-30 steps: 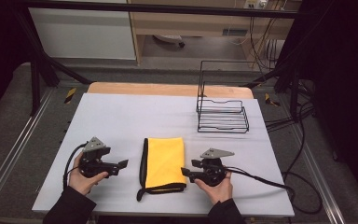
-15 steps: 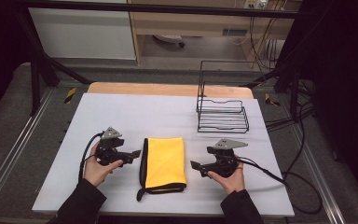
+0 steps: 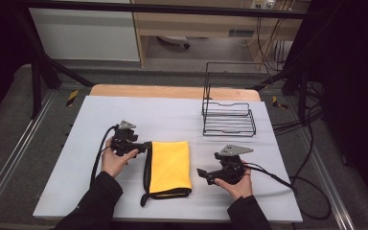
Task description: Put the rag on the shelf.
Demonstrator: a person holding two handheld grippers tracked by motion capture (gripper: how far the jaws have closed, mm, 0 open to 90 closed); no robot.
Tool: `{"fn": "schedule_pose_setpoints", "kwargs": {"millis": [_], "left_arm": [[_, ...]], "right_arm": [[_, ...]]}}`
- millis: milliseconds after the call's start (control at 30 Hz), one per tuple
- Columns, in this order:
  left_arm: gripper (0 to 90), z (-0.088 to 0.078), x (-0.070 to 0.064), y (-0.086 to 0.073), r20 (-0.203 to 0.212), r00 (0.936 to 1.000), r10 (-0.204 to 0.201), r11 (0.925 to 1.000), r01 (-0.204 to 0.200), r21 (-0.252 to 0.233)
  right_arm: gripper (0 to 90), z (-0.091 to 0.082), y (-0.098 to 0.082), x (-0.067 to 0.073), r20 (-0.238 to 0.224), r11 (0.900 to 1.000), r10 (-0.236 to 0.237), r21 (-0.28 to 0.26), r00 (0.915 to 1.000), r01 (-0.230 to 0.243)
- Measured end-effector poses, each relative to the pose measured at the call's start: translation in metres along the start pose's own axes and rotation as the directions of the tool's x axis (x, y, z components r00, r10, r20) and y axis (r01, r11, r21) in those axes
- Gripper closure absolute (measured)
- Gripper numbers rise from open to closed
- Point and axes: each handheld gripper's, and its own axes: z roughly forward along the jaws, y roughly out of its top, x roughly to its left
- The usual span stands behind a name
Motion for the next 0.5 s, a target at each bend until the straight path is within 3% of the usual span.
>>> {"fn": "schedule_pose_setpoints", "kwargs": {"millis": [67,267,367,400,500], "left_arm": [[40.3,0.009,0.001,0.003,-0.011,0.9999,-0.006,0.9996,0.006,0.026],[52.0,0.022,0.001,0.003,0.013,0.9997,-0.019,0.9980,0.018,0.061],[56.3,0.024,0.000,0.001,0.012,0.9998,-0.014,0.9965,0.013,0.082],[58.3,0.023,-0.002,0.000,0.034,0.9992,-0.020,0.9956,0.017,0.092],[60.2,0.024,-0.005,-0.003,0.040,0.9992,-0.007,0.9950,0.003,0.100]], "right_arm": [[4.3,0.000,0.000,0.000,0.001,1.000,-0.004,0.000,1.0000,0.004],[4.8,-0.002,0.001,-0.001,-0.002,1.000,-0.007,-0.008,1.0000,0.007],[4.8,-0.003,0.002,-0.001,0.000,1.000,-0.006,-0.013,1.0000,0.006],[4.8,-0.004,0.002,-0.002,0.000,1.000,-0.008,-0.015,1.0000,0.008],[4.8,-0.003,0.002,-0.002,0.000,1.000,-0.002,-0.015,1.0000,0.002]]}}
